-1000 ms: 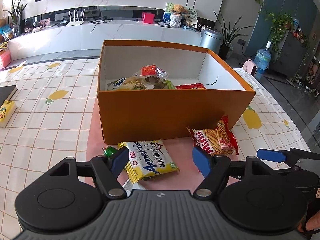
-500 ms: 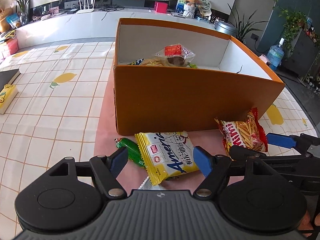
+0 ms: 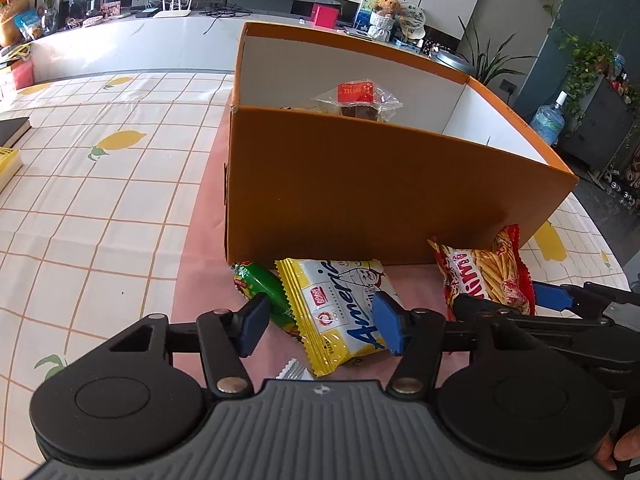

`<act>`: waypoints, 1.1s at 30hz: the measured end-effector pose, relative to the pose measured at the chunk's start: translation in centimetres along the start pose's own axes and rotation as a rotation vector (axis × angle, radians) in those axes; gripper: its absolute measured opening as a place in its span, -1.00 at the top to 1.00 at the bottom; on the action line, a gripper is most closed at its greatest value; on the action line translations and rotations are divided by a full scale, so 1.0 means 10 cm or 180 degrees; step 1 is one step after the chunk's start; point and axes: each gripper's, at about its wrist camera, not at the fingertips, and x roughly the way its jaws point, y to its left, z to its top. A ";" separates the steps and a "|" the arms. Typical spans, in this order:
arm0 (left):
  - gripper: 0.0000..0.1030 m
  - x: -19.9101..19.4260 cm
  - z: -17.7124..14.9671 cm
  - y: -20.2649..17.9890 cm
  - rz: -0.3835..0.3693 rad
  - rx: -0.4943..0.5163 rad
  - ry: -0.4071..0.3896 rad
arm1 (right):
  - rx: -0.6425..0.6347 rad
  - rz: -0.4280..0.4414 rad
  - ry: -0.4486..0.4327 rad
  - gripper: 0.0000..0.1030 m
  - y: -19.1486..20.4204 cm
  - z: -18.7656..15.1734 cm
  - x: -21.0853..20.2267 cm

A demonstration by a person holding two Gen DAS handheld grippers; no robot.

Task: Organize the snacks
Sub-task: 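Grasp the red-orange Mimi stick-snack bag with the right tool, then lower left tool onto the yellow Americ bag and grasp it while right tool holds Mimi bag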

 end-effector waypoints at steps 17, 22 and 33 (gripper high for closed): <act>-0.41 -0.08 0.00 0.00 -0.0332 -0.0005 -0.0046 | 0.0353 0.0228 0.0179 -0.23 -0.14 -0.08 -0.04; -0.41 -0.01 0.02 0.06 -0.0173 -0.0155 -0.0002 | 0.0374 0.0242 0.0190 -0.23 -0.15 -0.09 -0.05; 0.05 0.06 -0.04 -0.13 -0.0776 0.0095 0.0252 | 0.0574 0.0143 0.0335 -0.20 -0.30 -0.12 -0.13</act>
